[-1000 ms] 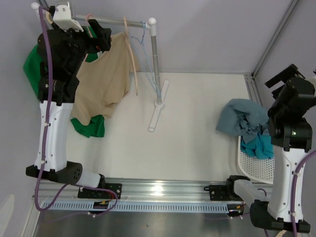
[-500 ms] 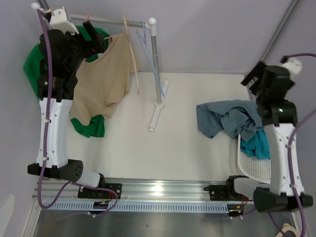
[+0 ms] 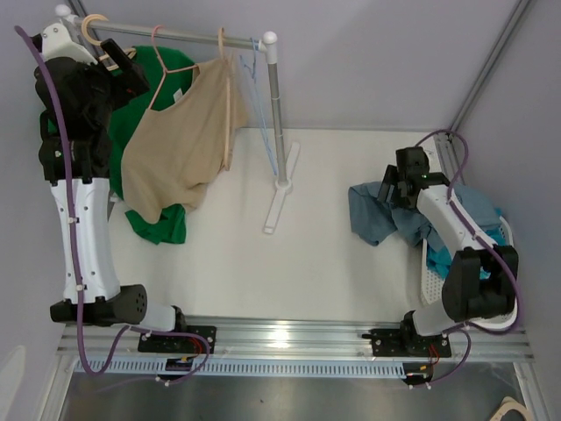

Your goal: Remove the t-shirt from the hanger

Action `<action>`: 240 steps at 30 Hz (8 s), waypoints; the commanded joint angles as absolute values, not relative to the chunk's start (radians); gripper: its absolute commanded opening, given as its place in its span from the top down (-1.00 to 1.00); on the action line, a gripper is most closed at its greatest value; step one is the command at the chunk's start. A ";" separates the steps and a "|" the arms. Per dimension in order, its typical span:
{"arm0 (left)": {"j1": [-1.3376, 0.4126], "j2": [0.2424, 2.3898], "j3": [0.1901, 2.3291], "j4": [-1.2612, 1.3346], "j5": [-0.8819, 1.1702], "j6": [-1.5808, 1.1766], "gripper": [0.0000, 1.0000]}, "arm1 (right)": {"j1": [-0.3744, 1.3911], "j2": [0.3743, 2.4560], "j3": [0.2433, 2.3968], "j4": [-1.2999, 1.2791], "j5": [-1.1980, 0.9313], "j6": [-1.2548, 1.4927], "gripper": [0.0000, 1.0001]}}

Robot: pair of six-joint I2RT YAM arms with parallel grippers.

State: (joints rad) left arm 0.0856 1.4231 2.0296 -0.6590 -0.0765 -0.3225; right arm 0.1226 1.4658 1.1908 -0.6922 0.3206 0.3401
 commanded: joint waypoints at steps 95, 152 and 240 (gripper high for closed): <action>-0.716 1.181 1.735 -0.369 -1.411 0.078 0.99 | 1.159 1.480 1.244 0.129 -0.272 0.146 -0.99; -0.569 0.680 1.689 -1.289 -0.730 -0.453 0.99 | 1.101 2.212 1.894 -0.155 -0.012 0.176 -0.95; -0.117 1.604 1.967 -0.278 0.167 -0.190 0.99 | -0.291 0.905 1.356 -0.752 0.727 0.596 1.00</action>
State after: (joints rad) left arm -0.1272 1.5974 1.9339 -0.3157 0.1345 -0.1741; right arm -0.2878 0.8978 1.4372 -0.8577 0.6403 0.4854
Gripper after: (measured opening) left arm 0.023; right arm 0.189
